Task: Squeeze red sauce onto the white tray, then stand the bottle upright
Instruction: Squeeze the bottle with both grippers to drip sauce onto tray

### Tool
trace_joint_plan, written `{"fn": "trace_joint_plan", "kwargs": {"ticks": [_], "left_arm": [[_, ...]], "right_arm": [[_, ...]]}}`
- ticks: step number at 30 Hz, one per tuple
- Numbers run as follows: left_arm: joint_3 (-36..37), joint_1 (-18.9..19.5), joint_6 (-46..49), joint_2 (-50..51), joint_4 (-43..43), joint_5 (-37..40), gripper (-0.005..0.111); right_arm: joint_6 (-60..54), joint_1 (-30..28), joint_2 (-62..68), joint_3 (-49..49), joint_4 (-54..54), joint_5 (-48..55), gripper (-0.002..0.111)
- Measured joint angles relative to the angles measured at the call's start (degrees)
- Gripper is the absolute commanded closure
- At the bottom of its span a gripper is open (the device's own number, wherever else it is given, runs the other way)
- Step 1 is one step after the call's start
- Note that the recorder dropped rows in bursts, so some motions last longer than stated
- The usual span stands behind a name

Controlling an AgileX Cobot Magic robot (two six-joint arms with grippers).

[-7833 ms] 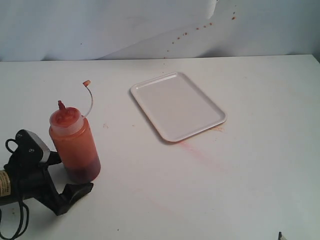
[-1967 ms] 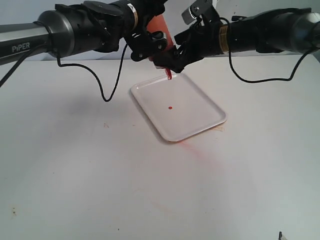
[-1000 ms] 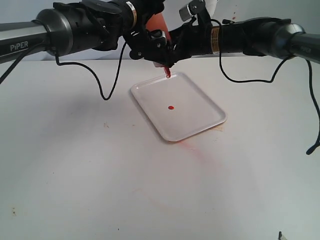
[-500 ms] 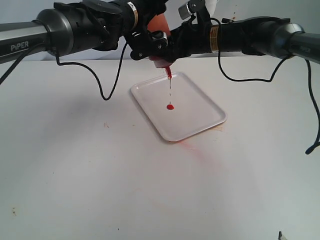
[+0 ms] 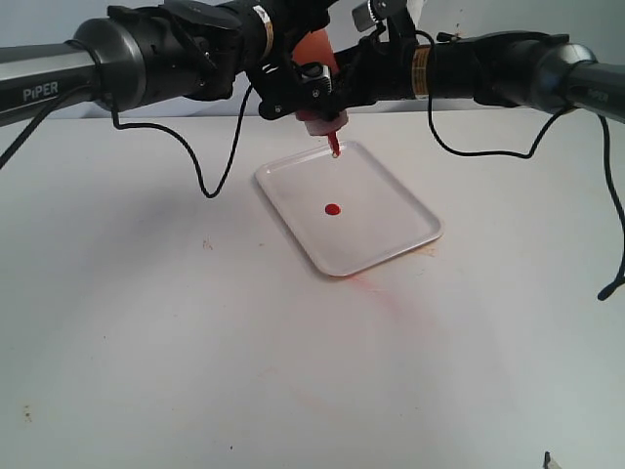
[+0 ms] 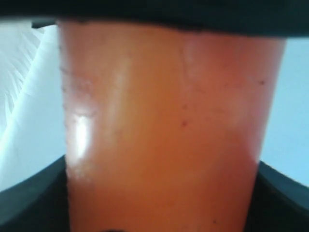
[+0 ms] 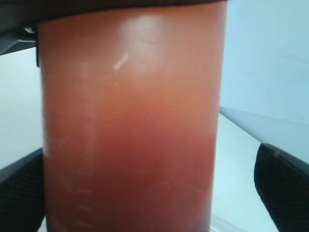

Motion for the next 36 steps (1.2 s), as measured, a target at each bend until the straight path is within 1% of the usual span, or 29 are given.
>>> {"fn": "trace_joint_plan", "kwargs": {"ticks": [5,11,12,13,14,16,17,18,31,33,36], "left_arm": [[0.00,0.00,0.00,0.00,0.00,0.00,0.107],[0.00,0.00,0.00,0.00,0.00,0.00,0.107],[0.00,0.00,0.00,0.00,0.00,0.00,0.107],[0.00,0.00,0.00,0.00,0.00,0.00,0.107],[0.00,0.00,0.00,0.00,0.00,0.00,0.107],[0.00,0.00,0.00,0.00,0.00,0.00,0.107],[0.00,0.00,0.00,0.00,0.00,0.00,0.107],[0.00,0.00,0.11,0.00,0.00,0.12,0.107],[0.00,0.00,0.11,0.00,0.00,0.12,0.107],[0.00,0.00,0.11,0.00,0.00,0.12,0.107],[0.00,0.00,0.11,0.00,0.00,0.12,0.107]], "right_arm": [[0.12,0.00,0.00,0.00,0.13,0.00,0.005],[0.12,0.00,0.00,0.00,0.13,0.00,0.014],[0.12,0.00,0.00,0.00,0.13,0.00,0.017],[0.12,0.00,0.00,0.00,0.13,0.00,0.024],[0.12,0.00,0.00,0.00,0.13,0.00,0.036],[0.12,0.00,0.00,0.00,0.13,-0.38,0.070],[0.02,0.00,0.00,0.00,-0.11,-0.80,0.092],[0.03,0.13,0.00,0.00,-0.28,-0.78,0.108],[0.13,0.13,0.00,0.00,-0.66,-0.78,0.107],[0.25,0.13,0.00,0.00,-0.66,-0.78,0.102],[0.25,0.13,0.00,0.00,-0.66,-0.78,0.089]]}}
